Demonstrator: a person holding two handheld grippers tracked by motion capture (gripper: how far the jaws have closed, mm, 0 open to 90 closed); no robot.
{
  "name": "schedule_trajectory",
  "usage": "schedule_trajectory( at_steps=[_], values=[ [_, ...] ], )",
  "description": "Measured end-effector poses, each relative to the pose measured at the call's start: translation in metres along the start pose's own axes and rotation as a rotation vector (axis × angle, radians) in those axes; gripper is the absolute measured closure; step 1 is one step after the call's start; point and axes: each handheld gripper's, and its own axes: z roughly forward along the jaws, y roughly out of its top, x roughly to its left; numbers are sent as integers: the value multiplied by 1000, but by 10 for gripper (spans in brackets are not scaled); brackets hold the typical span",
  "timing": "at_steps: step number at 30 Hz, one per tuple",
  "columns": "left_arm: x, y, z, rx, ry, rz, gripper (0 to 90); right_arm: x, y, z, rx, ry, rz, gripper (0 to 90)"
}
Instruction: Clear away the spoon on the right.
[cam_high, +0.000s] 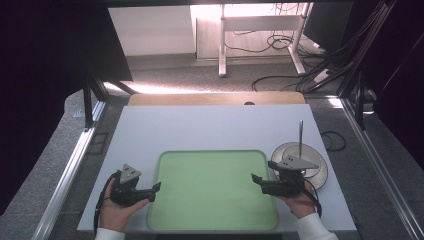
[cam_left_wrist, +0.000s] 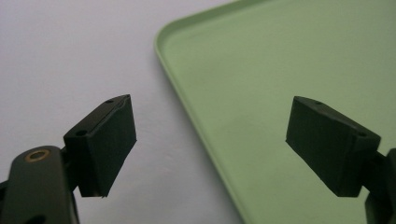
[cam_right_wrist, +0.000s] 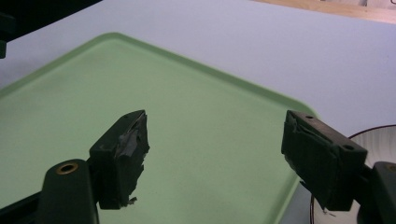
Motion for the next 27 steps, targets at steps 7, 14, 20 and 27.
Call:
schedule_trajectory(
  at_steps=[7,14,20,27],
  values=[
    [-2,-1,-1,-13,3,27,164,-1,-2,3,13,1,-13,230],
    [-3,1,5,7,-39,42,150,10,0,3,8,7,3,230],
    [-3,-1,9,22,-51,68,151,22,0,12,45,6,-55,235],
    [-1,1,6,11,-41,68,163,15,3,17,47,-12,-46,238]
  ],
)
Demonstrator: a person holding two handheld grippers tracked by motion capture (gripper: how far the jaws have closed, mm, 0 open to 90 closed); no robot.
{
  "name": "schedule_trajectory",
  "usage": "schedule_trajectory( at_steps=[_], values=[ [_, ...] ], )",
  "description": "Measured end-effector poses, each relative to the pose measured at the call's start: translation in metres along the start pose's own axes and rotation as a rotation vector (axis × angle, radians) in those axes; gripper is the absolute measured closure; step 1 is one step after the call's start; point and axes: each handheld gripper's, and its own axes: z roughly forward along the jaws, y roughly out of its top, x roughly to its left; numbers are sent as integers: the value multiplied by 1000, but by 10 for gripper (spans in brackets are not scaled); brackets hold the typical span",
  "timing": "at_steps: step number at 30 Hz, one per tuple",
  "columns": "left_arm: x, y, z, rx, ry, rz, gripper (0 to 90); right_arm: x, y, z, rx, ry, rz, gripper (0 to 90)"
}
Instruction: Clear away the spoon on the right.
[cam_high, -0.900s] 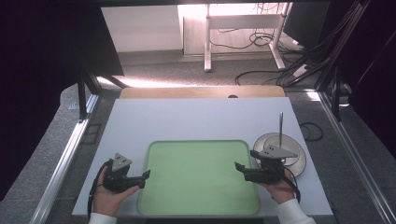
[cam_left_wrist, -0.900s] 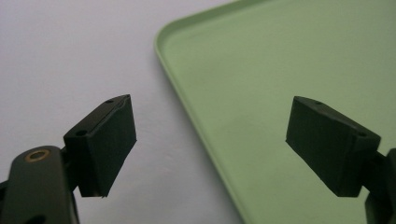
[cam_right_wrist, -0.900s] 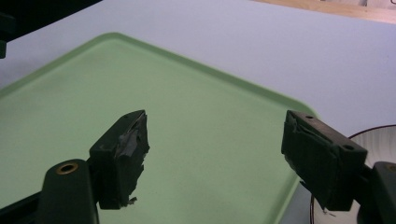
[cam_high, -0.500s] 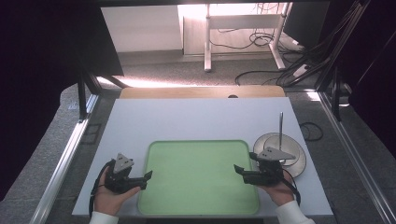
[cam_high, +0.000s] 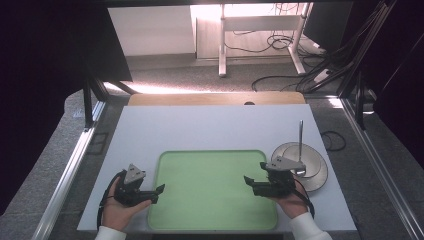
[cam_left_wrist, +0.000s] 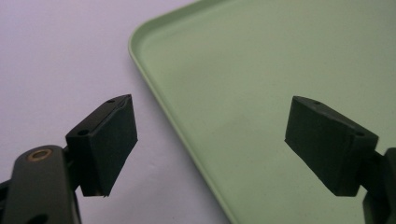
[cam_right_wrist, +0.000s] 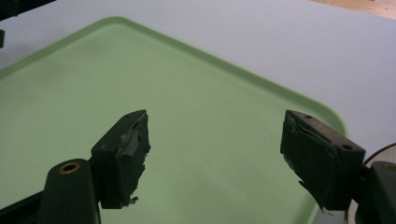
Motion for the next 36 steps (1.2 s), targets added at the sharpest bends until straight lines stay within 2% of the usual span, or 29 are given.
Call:
schedule_trajectory(
  at_steps=[3,9,14,17,23,27,31,34,36],
  values=[
    [-1,-1,-5,-12,6,-6,164,-1,1,-2,-7,-34,3,235],
    [-2,0,-5,-12,12,5,164,-2,8,-8,-18,-24,-4,241],
    [0,0,-3,-6,31,2,165,-13,11,-12,-24,-24,20,246],
    [-2,1,-3,-4,56,16,165,-20,13,-15,-26,-27,39,256],
    [-5,-1,-6,-5,59,13,164,-25,24,-21,-17,-48,47,258],
    [-3,0,-6,-12,55,5,165,-33,42,-33,-54,-60,51,258],
    [-2,1,-2,-6,46,-2,165,-47,64,-36,-90,-80,44,258],
    [-4,1,-2,4,48,21,165,-56,69,-37,-112,-93,46,256],
    [-2,2,-3,-1,54,13,164,-61,66,-38,-138,-96,65,259]
  ],
)
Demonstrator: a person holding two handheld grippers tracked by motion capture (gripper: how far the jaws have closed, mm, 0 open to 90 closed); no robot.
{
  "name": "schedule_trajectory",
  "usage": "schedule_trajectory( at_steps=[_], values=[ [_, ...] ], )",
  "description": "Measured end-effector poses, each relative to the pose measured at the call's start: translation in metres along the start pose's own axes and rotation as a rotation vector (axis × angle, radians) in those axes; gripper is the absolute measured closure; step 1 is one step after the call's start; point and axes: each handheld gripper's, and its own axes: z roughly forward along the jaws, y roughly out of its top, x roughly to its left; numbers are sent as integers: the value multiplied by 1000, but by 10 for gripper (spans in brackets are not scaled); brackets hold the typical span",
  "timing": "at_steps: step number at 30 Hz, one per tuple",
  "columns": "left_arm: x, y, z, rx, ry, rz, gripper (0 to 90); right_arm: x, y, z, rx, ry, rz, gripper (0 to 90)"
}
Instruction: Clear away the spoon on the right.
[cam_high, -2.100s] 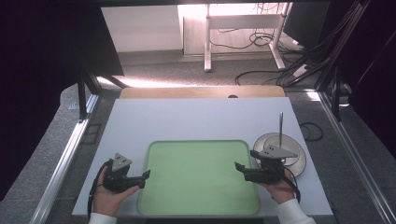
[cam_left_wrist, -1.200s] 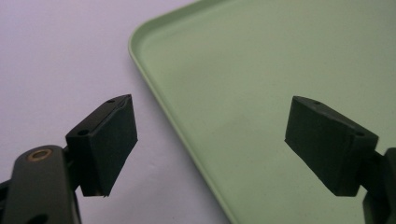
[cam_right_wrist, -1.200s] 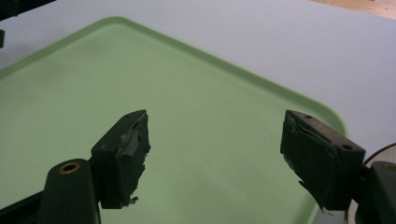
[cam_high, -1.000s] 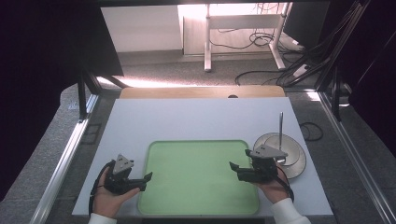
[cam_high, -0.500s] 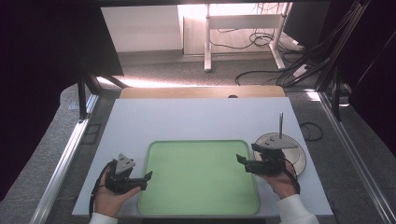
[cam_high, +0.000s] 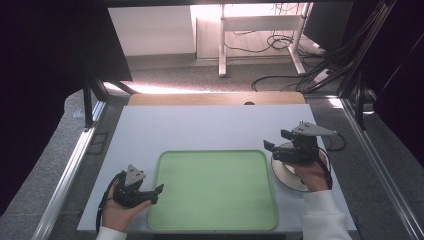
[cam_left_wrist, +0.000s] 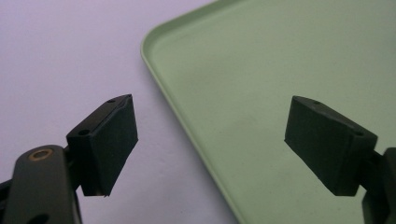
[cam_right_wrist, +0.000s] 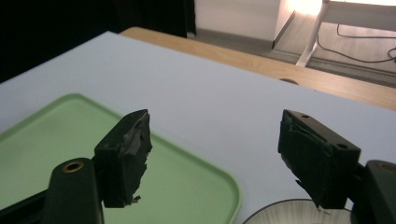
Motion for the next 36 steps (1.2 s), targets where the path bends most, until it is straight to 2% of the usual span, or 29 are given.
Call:
schedule_trajectory(
  at_steps=[3,6,8,10,18,24,29,36],
  values=[
    [1,1,0,-6,-5,-2,165,-9,-3,1,23,-26,8,258],
    [1,0,-1,-7,-8,2,164,-21,-8,1,2,-67,54,260],
    [2,0,0,-6,-14,2,165,-27,-10,0,1,-78,75,265],
    [2,1,1,-3,-17,5,164,-30,-11,0,11,-97,67,268],
    [2,3,0,-10,-18,11,162,-43,-18,-2,47,-153,95,287],
    [0,3,2,-3,-17,14,162,-60,-21,-5,55,-198,116,331],
    [-1,2,2,-2,-17,12,162,-74,-22,-6,67,-257,129,372],
    [0,2,4,8,-18,20,162,-87,-20,2,101,-255,145,406]
  ],
)
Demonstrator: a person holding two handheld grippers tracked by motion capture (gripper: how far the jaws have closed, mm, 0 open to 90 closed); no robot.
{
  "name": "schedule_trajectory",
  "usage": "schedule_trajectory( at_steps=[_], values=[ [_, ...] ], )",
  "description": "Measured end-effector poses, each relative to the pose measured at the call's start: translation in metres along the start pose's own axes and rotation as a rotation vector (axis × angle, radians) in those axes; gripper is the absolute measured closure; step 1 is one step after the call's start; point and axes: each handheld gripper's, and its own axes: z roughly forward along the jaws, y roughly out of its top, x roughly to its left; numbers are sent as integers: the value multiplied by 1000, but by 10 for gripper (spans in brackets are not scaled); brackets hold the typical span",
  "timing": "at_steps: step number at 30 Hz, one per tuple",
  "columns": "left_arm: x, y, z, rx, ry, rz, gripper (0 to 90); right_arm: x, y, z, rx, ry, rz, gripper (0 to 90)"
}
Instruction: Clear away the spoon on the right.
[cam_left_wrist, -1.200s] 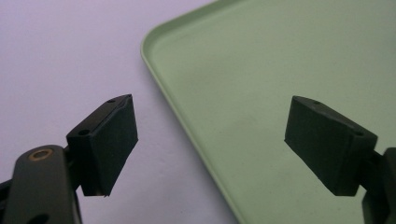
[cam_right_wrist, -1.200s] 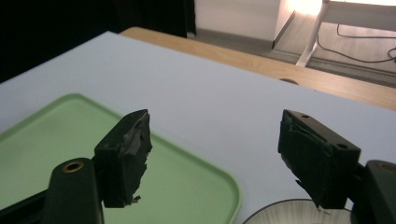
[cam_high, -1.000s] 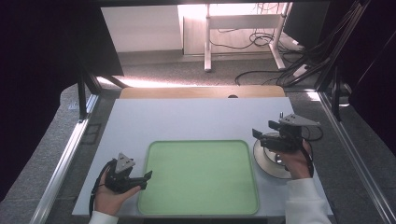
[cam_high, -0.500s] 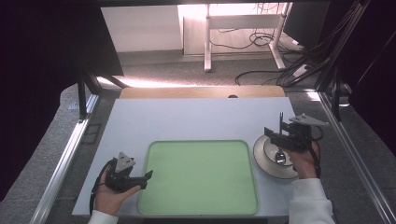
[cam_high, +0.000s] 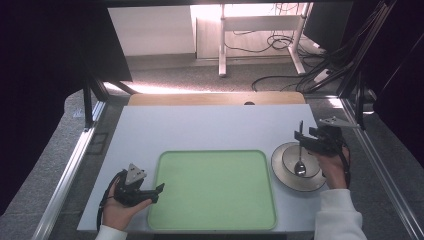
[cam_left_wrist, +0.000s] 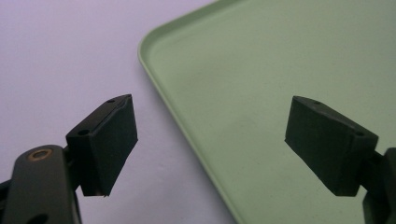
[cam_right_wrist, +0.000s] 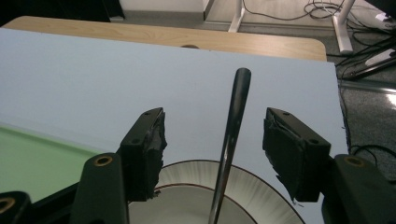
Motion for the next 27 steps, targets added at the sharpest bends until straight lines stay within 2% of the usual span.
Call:
schedule_trajectory(
  at_steps=[4,8,16,21,27],
  values=[
    [-1,0,0,-4,-1,3,160,-9,-3,10,32,-7,12,462],
    [-1,0,1,0,1,1,159,-16,-4,16,41,11,35,521],
    [-1,0,2,5,5,4,159,-16,-8,30,99,24,17,657],
    [-1,-1,2,15,3,16,160,-19,-10,31,106,43,31,760],
    [0,-1,2,14,4,9,161,-19,-11,31,101,71,44,849]
  ],
)
